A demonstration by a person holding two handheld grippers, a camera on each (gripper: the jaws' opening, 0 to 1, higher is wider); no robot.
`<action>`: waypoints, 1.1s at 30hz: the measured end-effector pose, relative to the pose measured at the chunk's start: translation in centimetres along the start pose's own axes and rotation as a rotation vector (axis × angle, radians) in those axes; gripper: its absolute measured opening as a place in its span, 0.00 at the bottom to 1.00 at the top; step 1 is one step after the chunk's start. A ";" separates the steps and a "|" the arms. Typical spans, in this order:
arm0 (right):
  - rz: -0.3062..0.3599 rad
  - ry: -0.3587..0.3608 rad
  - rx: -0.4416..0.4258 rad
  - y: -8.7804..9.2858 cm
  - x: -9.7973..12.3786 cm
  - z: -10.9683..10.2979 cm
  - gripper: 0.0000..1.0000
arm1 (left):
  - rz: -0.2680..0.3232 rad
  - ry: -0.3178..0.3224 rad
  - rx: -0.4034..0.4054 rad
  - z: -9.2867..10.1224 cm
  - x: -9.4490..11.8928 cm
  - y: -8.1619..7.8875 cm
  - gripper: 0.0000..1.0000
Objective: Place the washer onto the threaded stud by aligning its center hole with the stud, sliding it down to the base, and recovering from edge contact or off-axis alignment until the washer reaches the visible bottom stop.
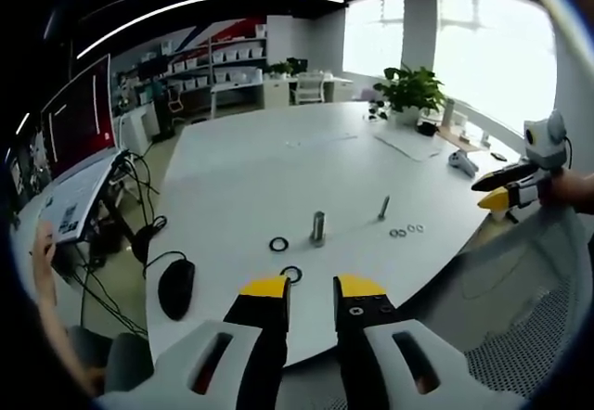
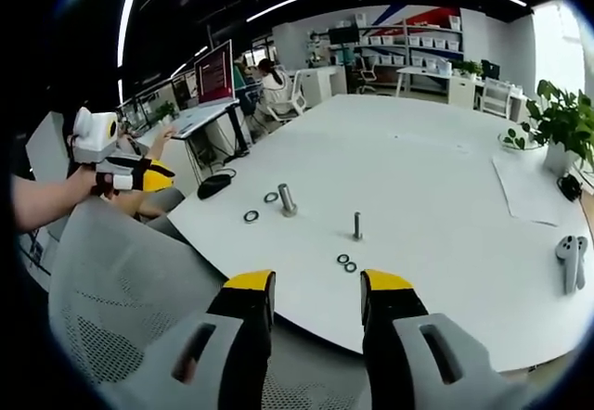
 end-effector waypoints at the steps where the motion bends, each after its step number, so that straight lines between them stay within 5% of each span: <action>1: 0.001 0.001 0.000 0.0 0.0 0.0 0.39 | 0.002 0.000 0.001 0.1 0.1 -0.1 0.16; 11: -0.003 -0.002 0.002 -0.2 0.2 -0.1 0.39 | 0.028 -0.009 0.012 1.0 0.5 -1.2 0.15; 33: 0.005 0.010 -0.006 -0.2 0.3 0.2 0.39 | -0.014 0.008 -0.001 1.5 0.3 -0.5 0.17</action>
Point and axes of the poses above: the point that each gripper's makers call its tool centre point, and the gripper's own axes: x roughly backward along the fingers, z roughly to its right, y roughly out of its underside, the point moved 2 cm from there along x, roughly backward along the fingers, and after that the axes turned 12 degrees about z, right-handed, at the moved point
